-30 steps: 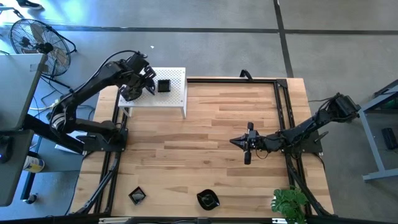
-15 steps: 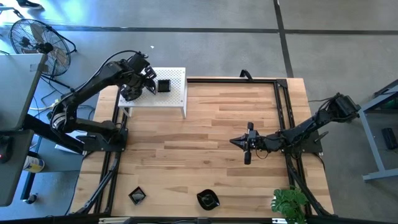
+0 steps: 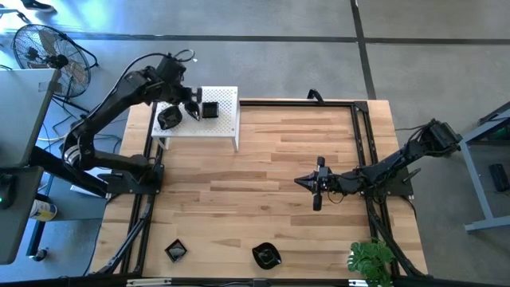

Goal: Pick & Place Mini shaped plates
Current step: Stack the black leaf shaped plate on top of the stacked black leaf shaped plates on the shelf

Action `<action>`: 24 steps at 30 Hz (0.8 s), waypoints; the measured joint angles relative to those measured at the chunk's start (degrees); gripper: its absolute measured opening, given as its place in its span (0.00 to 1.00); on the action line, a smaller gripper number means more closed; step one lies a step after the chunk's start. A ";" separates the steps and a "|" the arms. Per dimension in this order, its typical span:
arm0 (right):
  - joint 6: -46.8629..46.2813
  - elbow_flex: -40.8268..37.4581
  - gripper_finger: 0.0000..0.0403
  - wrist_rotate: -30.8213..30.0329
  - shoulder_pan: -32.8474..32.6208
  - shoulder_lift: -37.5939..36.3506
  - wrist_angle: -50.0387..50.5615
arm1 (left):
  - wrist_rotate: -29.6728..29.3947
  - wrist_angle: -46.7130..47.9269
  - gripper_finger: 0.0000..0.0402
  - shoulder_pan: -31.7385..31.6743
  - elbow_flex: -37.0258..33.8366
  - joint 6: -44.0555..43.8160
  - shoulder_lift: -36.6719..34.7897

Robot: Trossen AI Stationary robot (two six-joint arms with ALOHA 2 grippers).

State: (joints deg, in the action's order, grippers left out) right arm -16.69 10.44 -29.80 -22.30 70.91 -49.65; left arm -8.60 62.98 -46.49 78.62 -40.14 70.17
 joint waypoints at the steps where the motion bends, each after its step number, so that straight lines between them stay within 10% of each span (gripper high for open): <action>1: -0.25 0.00 0.00 0.00 0.00 0.00 0.00 | 0.88 -0.08 0.16 0.79 0.14 4.50 -0.29; 17: -2.83 0.11 0.00 0.83 0.01 0.00 0.47 | -6.17 -36.68 0.00 32.94 -26.91 27.81 -17.56; 24: -10.05 10.35 0.00 3.09 0.02 -0.01 21.60 | -6.13 -63.41 0.00 45.51 -42.62 30.33 -16.75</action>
State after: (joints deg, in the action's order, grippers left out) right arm -26.74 20.79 -26.71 -22.28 70.90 -28.05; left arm -14.73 -0.42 -0.98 36.00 -9.81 53.43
